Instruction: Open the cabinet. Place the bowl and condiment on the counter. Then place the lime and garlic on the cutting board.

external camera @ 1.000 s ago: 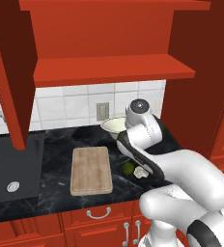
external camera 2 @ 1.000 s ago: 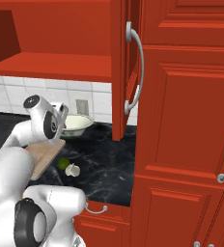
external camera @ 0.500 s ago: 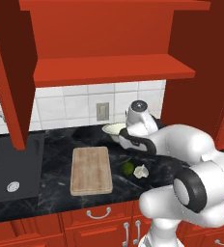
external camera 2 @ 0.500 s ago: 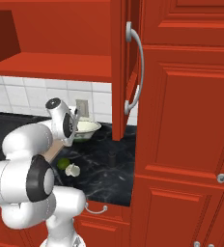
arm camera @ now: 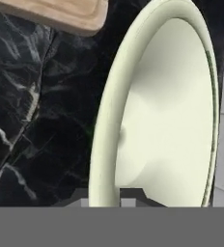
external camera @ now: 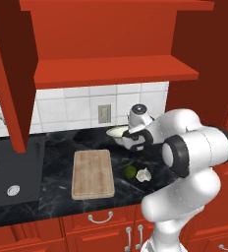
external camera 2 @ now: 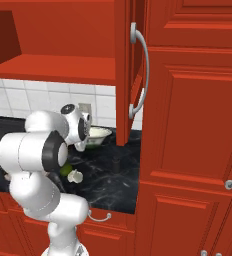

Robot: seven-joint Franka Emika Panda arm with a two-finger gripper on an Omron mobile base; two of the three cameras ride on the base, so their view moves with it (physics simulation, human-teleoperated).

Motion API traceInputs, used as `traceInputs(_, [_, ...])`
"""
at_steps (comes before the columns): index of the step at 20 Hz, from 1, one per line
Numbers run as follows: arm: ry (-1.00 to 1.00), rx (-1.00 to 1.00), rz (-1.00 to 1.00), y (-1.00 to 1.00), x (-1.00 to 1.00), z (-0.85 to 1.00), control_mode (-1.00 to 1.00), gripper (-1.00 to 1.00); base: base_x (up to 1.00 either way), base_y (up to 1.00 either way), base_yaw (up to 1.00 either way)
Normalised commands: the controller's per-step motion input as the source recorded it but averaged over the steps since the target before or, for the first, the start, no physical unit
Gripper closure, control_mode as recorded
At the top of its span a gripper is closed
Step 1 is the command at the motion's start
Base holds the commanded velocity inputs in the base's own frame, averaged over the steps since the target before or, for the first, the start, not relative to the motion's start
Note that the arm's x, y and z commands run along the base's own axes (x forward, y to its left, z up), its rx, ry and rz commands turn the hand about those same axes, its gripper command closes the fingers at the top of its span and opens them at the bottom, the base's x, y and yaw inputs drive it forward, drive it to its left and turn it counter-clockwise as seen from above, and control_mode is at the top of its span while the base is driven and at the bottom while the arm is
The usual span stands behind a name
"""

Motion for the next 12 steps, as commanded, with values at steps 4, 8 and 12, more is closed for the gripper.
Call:
traceInputs(4, [0.0,-0.02,0.0,-0.17,0.27,-0.49,-1.0,1.0,0.0,0.0,0.0])
traceInputs(8, [0.0,0.0,0.0,-0.2,0.13,-0.15,-1.0,1.0,0.0,0.0,0.0])
traceInputs(12, [-0.02,0.0,0.0,-0.23,-0.28,-0.01,-1.0,-1.0,0.0,0.0,0.0])
